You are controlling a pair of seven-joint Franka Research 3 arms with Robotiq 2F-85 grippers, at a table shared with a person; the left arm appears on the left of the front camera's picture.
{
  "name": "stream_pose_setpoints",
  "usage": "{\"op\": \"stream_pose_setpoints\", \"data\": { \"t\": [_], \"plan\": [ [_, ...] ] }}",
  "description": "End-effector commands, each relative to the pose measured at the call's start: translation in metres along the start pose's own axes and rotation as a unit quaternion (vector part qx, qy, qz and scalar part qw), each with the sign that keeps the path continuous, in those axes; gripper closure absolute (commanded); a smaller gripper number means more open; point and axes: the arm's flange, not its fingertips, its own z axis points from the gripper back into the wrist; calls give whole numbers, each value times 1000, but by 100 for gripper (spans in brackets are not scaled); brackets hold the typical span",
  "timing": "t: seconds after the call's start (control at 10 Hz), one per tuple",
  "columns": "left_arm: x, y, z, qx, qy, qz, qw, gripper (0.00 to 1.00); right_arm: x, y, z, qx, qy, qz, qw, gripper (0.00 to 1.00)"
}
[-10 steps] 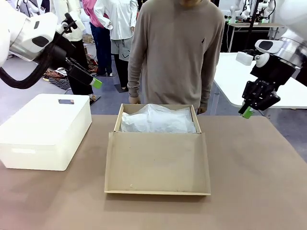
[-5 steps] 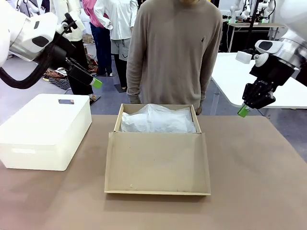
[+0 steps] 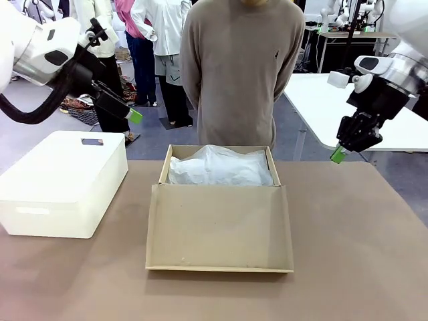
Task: Pack the shoes into the box.
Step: Close the Shoes Box.
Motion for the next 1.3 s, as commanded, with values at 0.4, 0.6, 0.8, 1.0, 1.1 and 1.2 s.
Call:
{"op": "stream_pose_setpoints", "data": {
  "t": [0.4, 0.6, 0.8, 1.0, 1.1, 1.2],
  "plan": [
    [0, 1, 1, -10, -6, -2, 1000, 0, -23, -9, -38, -28, -26, 108, 993, 100],
    [0, 1, 1, -10, -6, -2, 1000, 0, -28, -17, -49, 9, -28, 158, 987, 100],
    [0, 1, 1, -10, -6, -2, 1000, 0, -29, -29, -56, 35, -41, 193, 980, 100],
    [0, 1, 1, -10, -6, -2, 1000, 0, -25, -40, -65, 48, -53, 195, 978, 100],
    [0, 1, 1, -10, -6, -2, 1000, 0, -24, -41, -65, 51, -55, 169, 983, 100],
    [0, 1, 1, -10, -6, -2, 1000, 0, -28, -29, -69, 41, -31, 185, 981, 100]
  ]
}}
